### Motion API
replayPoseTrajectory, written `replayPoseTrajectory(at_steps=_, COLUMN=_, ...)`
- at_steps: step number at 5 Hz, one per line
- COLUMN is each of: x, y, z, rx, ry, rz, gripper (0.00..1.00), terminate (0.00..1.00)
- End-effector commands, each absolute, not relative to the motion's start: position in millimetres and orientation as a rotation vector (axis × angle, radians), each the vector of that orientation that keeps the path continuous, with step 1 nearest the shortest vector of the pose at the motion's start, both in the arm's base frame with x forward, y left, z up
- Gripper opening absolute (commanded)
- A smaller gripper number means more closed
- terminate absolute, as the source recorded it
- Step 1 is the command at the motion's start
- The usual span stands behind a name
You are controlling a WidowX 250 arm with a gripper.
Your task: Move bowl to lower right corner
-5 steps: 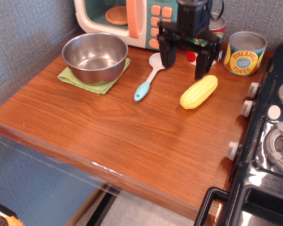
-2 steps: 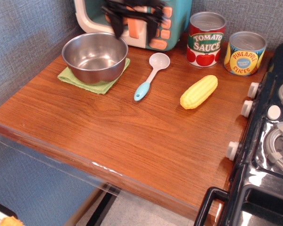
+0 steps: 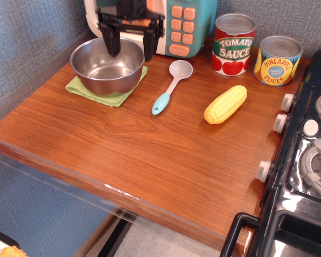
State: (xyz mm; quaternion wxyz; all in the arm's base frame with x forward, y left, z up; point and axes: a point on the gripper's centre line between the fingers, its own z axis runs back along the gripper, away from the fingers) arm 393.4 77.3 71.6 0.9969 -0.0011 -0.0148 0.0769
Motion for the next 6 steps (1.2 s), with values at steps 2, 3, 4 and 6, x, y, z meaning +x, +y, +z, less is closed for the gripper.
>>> replayPoseTrajectory(at_steps=2, x=401, y=66, z=61, rx=-0.017, ry=-0.013, rz=0.151, gripper=0.00, terminate=0.00)
replayPoseTrajectory(at_steps=3, x=401, y=68, z=60, rx=-0.019, ry=-0.005, rz=0.165, gripper=0.00, terminate=0.00)
replayPoseTrajectory(at_steps=4, x=399, y=67, z=62, rx=-0.023, ry=-0.008, rz=0.159, gripper=0.00, terminate=0.00)
replayPoseTrajectory(at_steps=6, x=383, y=58, z=105, rx=-0.015, ry=-0.108, rz=0.151, gripper=0.00, terminate=0.00)
